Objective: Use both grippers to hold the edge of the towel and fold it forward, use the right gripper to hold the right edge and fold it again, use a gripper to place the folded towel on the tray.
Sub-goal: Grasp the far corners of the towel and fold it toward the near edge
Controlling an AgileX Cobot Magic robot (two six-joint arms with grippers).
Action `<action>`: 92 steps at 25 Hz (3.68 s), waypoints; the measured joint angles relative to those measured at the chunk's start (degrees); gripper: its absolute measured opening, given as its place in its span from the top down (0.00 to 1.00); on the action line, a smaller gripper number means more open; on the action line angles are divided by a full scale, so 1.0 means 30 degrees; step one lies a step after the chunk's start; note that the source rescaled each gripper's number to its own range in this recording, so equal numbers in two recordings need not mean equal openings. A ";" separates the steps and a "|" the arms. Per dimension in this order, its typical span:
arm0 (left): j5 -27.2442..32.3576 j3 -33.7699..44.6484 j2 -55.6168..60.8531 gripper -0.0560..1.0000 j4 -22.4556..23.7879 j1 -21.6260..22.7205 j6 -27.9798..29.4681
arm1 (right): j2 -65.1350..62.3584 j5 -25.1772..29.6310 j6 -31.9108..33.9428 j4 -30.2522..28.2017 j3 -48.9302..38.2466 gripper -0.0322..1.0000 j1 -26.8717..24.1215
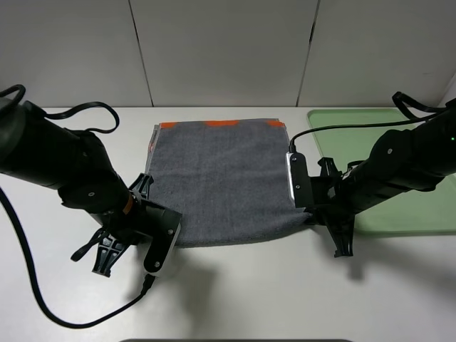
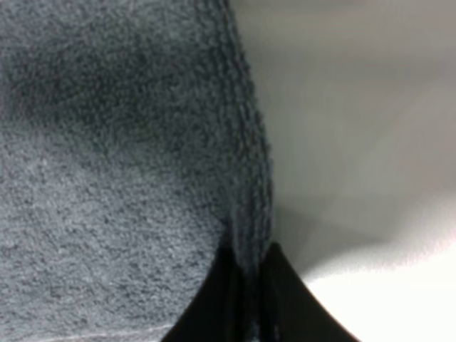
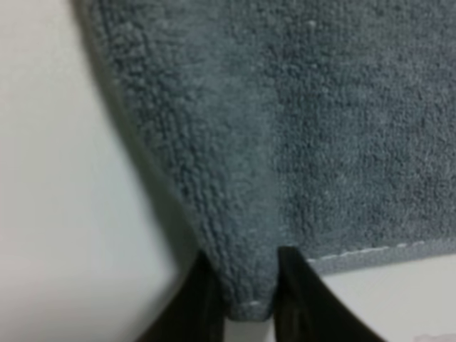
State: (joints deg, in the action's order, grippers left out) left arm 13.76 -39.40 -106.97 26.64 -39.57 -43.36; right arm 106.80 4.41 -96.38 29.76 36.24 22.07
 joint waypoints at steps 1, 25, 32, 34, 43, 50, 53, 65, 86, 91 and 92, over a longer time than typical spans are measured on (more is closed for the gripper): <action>0.0000 0.0000 0.0000 0.94 0.0017 0.0000 0.0000 | 0.0000 0.0077 -0.0018 0.0000 0.0000 0.89 0.0000; 0.1361 0.0194 0.1701 0.94 -0.0050 0.0000 0.0438 | -0.2293 0.2871 0.0977 0.0458 -0.0330 0.97 0.0000; 0.3387 0.0215 0.4347 0.94 -0.0098 0.0000 0.0953 | -0.3419 0.4440 0.1247 0.0478 -0.0329 0.97 0.0000; 0.3881 0.0215 0.5047 0.94 -0.0117 -0.0036 0.1132 | -0.3909 0.4627 0.1739 0.0493 -0.0349 0.97 0.0000; 0.6267 0.0215 0.7283 0.94 -0.0458 -0.0073 0.1646 | -0.6485 0.5982 0.2879 0.0515 -0.0349 0.97 0.0000; 0.7340 0.0230 0.8949 0.94 -0.1028 -0.1184 0.1660 | -0.8339 0.7133 0.4024 -0.0071 -0.0366 0.97 0.0000; 0.7885 0.0230 0.9374 0.94 -0.0896 -0.2408 0.2069 | -0.9015 0.7559 0.4358 -0.0374 -0.0492 0.97 0.0000; 0.9951 0.0230 0.9396 0.95 0.0976 -0.5760 0.6842 | -1.2485 0.9978 0.7347 -0.2601 -0.0550 0.97 0.0000; 1.1117 0.0230 1.0271 0.95 0.1412 -0.6725 0.8843 | -1.4008 1.1365 0.8511 -0.2624 -0.0550 0.97 0.0000; 1.1124 0.0230 1.0271 0.95 0.1575 -0.6725 0.8843 | -1.4008 1.1095 0.8605 -0.2624 -0.0550 0.97 0.0000; 1.1124 0.0230 1.0271 0.95 0.1712 -0.6725 0.8843 | -1.4008 1.0996 0.8653 -0.2624 -0.0550 0.97 0.0000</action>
State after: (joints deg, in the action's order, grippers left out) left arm 47.13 -38.71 -76.16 31.78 -59.75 -16.83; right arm 64.78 37.40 -70.42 21.89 34.59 22.07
